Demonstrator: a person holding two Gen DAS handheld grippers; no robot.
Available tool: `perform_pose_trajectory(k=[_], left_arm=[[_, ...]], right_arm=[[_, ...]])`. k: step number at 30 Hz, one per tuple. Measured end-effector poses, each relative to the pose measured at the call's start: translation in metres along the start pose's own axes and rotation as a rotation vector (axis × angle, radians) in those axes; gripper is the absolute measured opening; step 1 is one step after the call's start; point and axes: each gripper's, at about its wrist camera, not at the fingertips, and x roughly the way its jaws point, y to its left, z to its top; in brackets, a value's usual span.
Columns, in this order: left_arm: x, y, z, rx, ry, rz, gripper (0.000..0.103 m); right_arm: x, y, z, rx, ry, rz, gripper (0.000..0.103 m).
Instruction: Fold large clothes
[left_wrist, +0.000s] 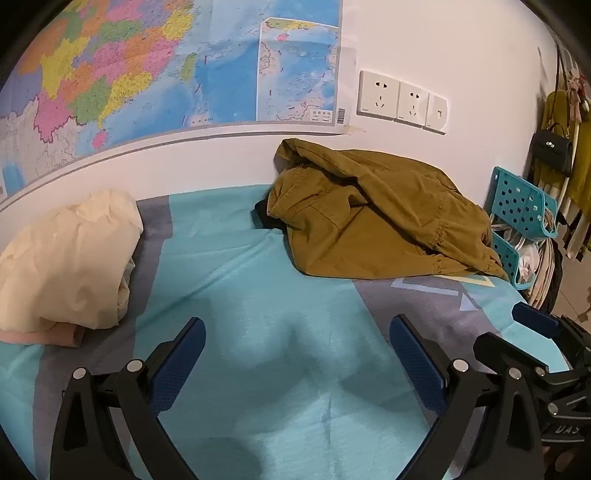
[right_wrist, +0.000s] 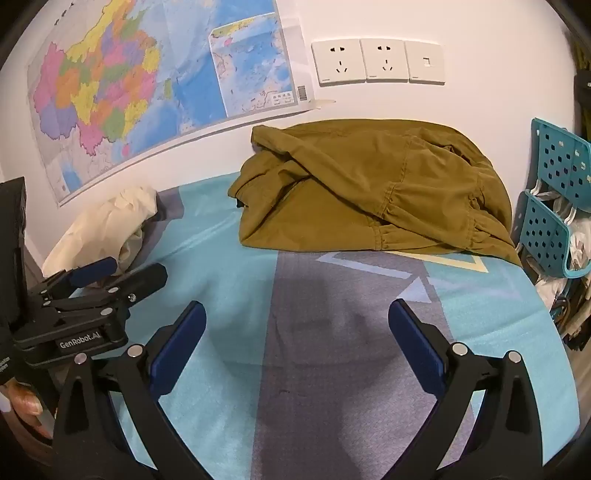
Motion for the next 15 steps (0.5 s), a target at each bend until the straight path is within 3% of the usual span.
perform_pose_trajectory(k=[15], left_arm=[[0.000,0.003,0.003,-0.020,0.001,-0.016,0.096]], right_arm=[[-0.003,-0.006,0.001,0.006,-0.026,0.009,0.097]])
